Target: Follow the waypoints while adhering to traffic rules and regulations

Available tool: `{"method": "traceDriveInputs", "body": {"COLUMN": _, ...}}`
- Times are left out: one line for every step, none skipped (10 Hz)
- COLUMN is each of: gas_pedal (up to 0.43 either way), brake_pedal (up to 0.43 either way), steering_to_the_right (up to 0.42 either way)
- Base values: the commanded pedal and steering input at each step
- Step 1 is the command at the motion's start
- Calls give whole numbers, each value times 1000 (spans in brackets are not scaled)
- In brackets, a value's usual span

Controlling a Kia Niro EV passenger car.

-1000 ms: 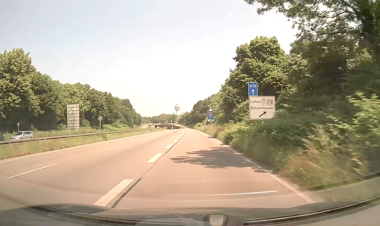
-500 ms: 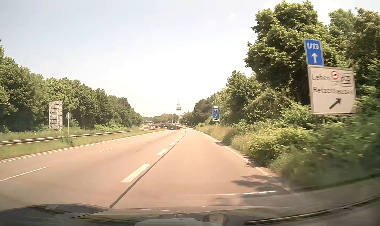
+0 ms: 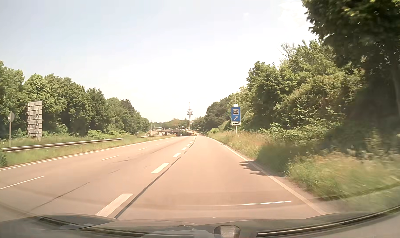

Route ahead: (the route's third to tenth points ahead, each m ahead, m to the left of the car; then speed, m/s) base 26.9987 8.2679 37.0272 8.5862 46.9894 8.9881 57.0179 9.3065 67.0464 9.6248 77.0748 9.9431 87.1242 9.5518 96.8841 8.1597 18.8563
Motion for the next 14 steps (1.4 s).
{"method": "traceDriveInputs", "body": {"gas_pedal": 59, "brake_pedal": 0, "steering_to_the_right": -5}}
{"method": "traceDriveInputs", "body": {"gas_pedal": 47, "brake_pedal": 0, "steering_to_the_right": -5}}
{"method": "traceDriveInputs", "body": {"gas_pedal": 47, "brake_pedal": 0, "steering_to_the_right": -5}}
{"method": "traceDriveInputs", "body": {"gas_pedal": 47, "brake_pedal": 0, "steering_to_the_right": -5}}
{"method": "traceDriveInputs", "body": {"gas_pedal": 47, "brake_pedal": 0, "steering_to_the_right": -5}}
{"method": "traceDriveInputs", "body": {"gas_pedal": 47, "brake_pedal": 0, "steering_to_the_right": -4}}
{"method": "traceDriveInputs", "body": {"gas_pedal": 47, "brake_pedal": 0, "steering_to_the_right": -4}}
{"method": "traceDriveInputs", "body": {"gas_pedal": 47, "brake_pedal": 0, "steering_to_the_right": -4}}
{"method": "traceDriveInputs", "body": {"gas_pedal": 47, "brake_pedal": 0, "steering_to_the_right": -4}}
{"method": "traceDriveInputs", "body": {"gas_pedal": 47, "brake_pedal": 0, "steering_to_the_right": -4}}
{"method": "traceDriveInputs", "body": {"gas_pedal": 47, "brake_pedal": 0, "steering_to_the_right": -4}}
{"method": "traceDriveInputs", "body": {"gas_pedal": 47, "brake_pedal": 0, "steering_to_the_right": -4}}
{"method": "traceDriveInputs", "body": {"gas_pedal": 47, "brake_pedal": 0, "steering_to_the_right": -4}}
{"method": "traceDriveInputs", "body": {"gas_pedal": 47, "brake_pedal": 0, "steering_to_the_right": -3}}
